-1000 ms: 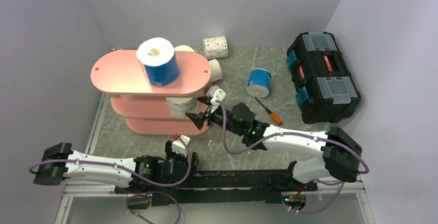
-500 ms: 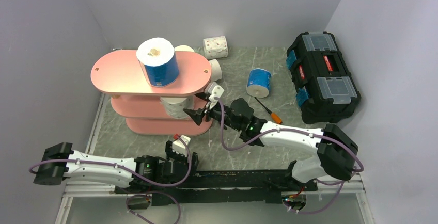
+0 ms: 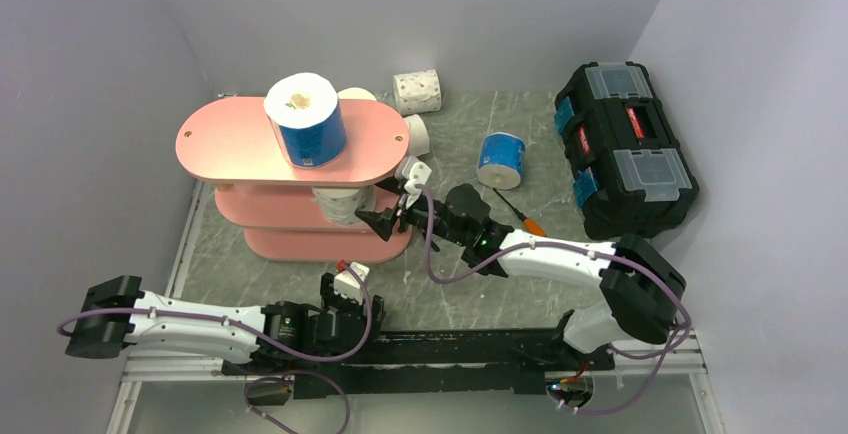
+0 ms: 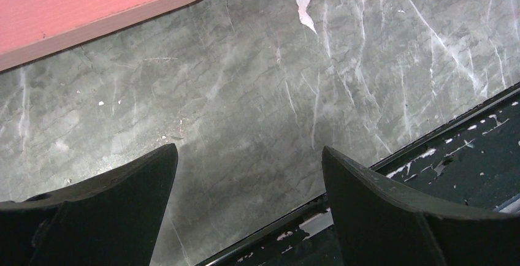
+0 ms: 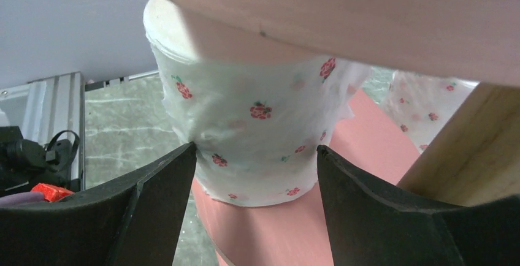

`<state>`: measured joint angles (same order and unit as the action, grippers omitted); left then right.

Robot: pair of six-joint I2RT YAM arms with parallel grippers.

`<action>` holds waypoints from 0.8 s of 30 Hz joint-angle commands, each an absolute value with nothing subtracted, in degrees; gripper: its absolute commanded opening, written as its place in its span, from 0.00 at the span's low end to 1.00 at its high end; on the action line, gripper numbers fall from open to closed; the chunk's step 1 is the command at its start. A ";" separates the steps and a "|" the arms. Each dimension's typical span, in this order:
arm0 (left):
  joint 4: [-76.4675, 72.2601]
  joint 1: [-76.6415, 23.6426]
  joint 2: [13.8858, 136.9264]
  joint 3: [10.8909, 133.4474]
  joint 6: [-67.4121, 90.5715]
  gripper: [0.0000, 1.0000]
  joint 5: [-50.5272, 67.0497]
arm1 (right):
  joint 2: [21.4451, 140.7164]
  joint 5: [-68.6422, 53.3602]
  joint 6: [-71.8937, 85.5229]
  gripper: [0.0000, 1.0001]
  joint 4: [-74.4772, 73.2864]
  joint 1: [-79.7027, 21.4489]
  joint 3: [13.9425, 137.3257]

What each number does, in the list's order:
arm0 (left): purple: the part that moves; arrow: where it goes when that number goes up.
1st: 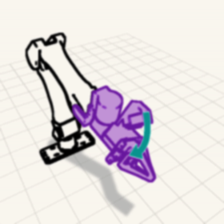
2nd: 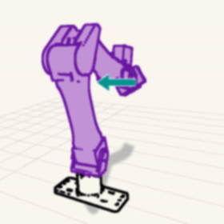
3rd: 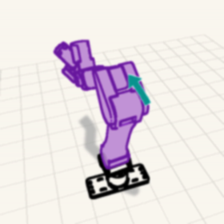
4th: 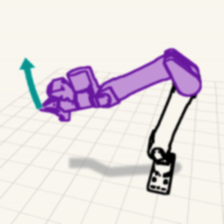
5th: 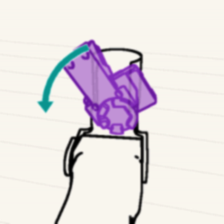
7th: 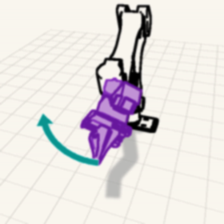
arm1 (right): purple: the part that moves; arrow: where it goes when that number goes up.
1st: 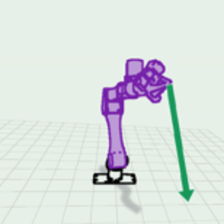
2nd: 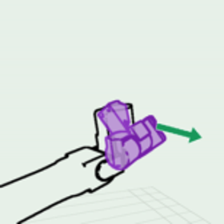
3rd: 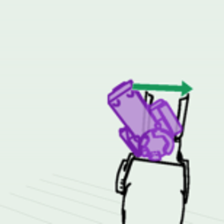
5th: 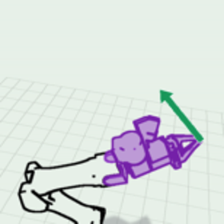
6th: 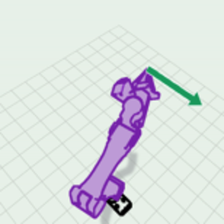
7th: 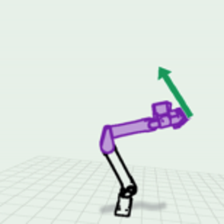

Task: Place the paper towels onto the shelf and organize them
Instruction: Place the paper towel on the shelf.

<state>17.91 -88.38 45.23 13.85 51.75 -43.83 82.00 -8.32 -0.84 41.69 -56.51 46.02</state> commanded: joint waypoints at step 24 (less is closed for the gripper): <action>18.34 -89.04 47.10 16.49 53.73 0.94 -45.45 | 96.83 -25.72 2.35 0.72 50.58 -53.53 58.61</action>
